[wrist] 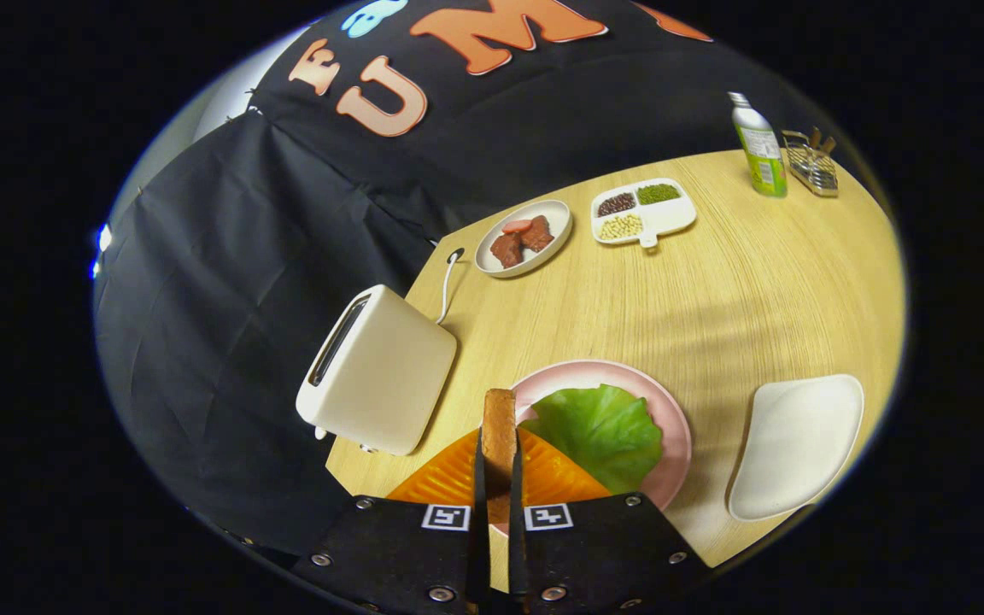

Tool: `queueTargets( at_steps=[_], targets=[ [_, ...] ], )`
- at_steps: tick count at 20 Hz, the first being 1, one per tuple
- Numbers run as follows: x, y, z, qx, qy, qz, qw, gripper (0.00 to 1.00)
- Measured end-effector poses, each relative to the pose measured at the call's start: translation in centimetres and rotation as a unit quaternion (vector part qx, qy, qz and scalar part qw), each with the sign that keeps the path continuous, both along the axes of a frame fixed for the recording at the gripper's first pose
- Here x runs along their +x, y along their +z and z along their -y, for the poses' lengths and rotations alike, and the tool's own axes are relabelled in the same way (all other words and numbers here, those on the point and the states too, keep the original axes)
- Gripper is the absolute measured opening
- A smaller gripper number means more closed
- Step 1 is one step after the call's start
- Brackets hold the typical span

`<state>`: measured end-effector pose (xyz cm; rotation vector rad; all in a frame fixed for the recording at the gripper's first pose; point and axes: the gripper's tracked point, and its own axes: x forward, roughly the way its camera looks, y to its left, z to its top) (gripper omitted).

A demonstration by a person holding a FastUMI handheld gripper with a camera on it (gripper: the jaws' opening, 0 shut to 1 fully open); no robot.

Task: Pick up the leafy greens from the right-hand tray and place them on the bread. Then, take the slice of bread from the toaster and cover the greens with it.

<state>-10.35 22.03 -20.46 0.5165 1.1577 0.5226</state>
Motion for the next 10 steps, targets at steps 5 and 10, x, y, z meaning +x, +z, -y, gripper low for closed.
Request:
queueTargets(
  at_steps=[5,10],
  targets=[
    [0.1,-2.2,2.3,-0.023,-0.021,0.002,1.000,0.09],
    [0.0,-3.6,3.2,-0.040,-0.029,0.020,0.999,0.10]
  ],
)
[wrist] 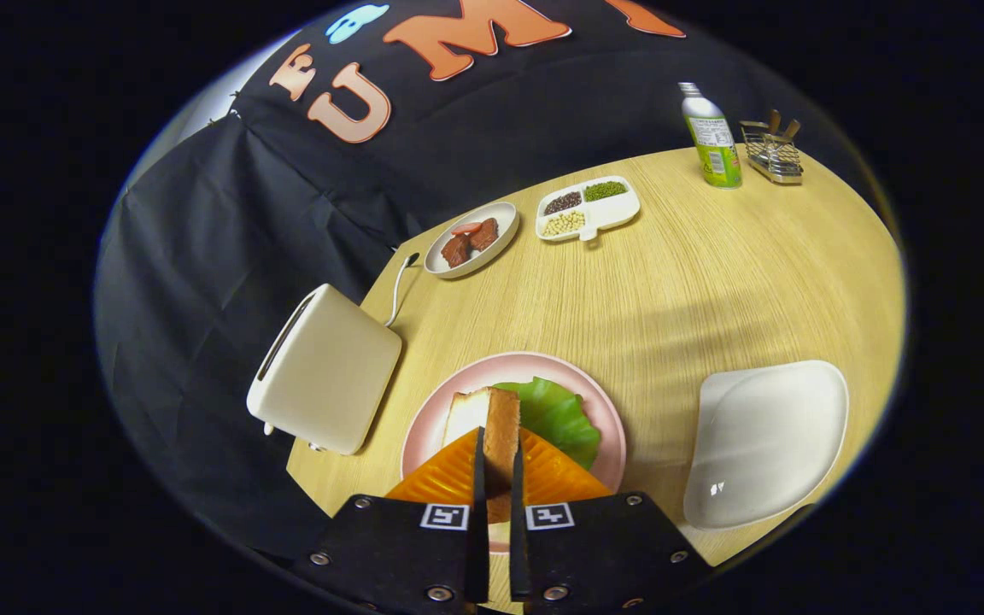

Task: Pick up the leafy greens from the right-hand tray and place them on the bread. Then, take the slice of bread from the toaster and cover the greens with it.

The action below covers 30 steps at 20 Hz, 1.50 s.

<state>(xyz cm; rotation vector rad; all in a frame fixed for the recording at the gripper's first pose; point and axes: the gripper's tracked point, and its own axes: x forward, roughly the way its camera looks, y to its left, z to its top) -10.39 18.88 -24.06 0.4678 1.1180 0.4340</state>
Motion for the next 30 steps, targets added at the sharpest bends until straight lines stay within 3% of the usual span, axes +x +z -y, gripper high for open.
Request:
queueTargets(
  at_steps=[4,8,11,16,25,30],
  targets=[
    [-0.1,-0.4,0.8,-0.020,0.003,0.016,1.000,0.15],
    [0.4,-0.3,1.3,-0.047,0.001,0.049,0.998,0.30],
    [1.6,0.0,3.0,-0.091,-0.006,0.095,0.991,0.44],
    [4.1,4.3,3.9,-0.090,-0.032,0.190,0.977,0.57],
    [7.9,12.8,7.1,-0.145,-0.089,0.381,0.909,0.79],
    [8.4,16.7,8.4,-0.155,-0.132,0.454,0.868,0.85]
  ],
)
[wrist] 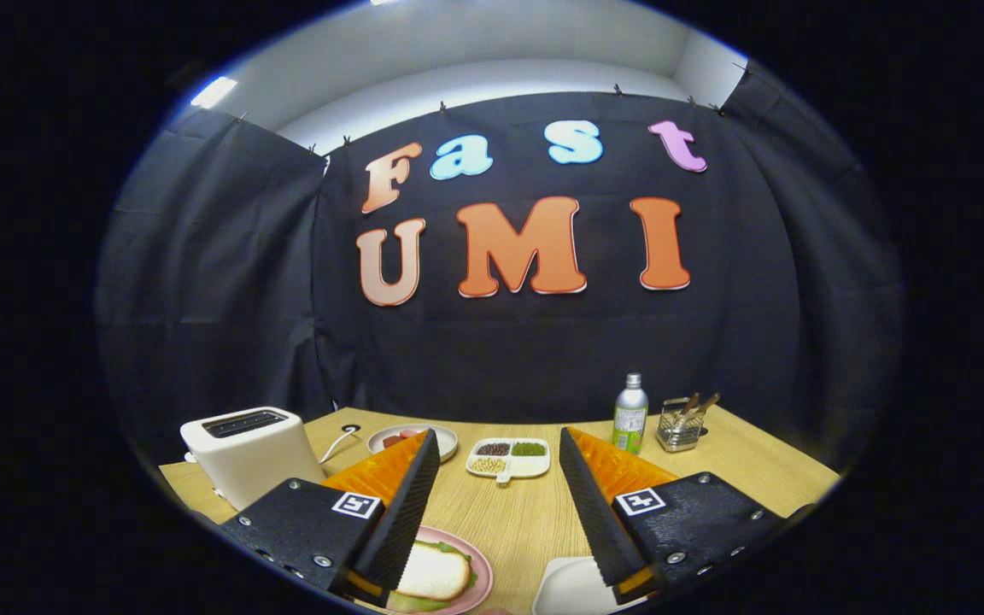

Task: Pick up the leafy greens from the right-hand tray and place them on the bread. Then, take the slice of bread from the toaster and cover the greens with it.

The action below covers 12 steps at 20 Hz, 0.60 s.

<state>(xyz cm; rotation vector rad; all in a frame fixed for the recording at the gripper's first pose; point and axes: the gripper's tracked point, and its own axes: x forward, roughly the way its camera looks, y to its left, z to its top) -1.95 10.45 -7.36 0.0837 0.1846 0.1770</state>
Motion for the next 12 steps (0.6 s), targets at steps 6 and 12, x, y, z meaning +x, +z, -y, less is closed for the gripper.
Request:
queueTargets(
  at_steps=[6,12],
  targets=[
    [-0.2,3.2,0.3,-0.038,-0.009,0.074,0.996,0.92],
    [-0.6,3.9,0.5,-0.056,-0.012,0.088,0.995,0.95]
  ],
)
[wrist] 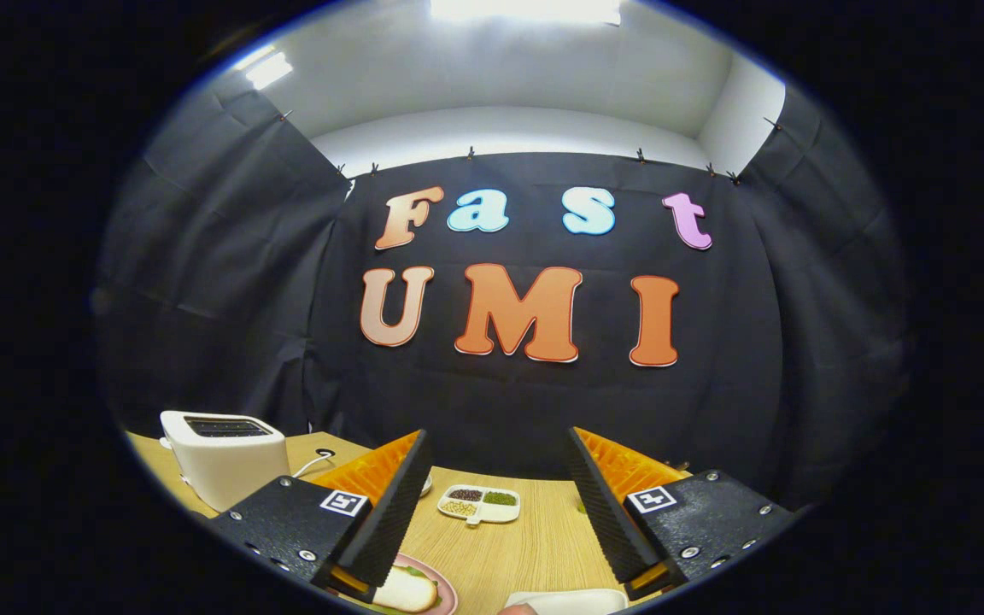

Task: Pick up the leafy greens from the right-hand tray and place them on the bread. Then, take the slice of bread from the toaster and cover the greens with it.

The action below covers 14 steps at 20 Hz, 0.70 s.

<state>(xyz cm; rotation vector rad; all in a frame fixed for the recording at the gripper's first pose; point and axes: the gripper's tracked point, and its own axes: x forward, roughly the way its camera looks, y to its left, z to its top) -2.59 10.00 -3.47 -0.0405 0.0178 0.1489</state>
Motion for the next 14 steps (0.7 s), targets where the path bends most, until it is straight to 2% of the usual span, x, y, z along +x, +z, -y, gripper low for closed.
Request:
queueTargets(
  at_steps=[14],
  targets=[
    [-0.09,0.02,-0.07,0.017,0.001,-0.005,1.000,0.95]
  ],
)
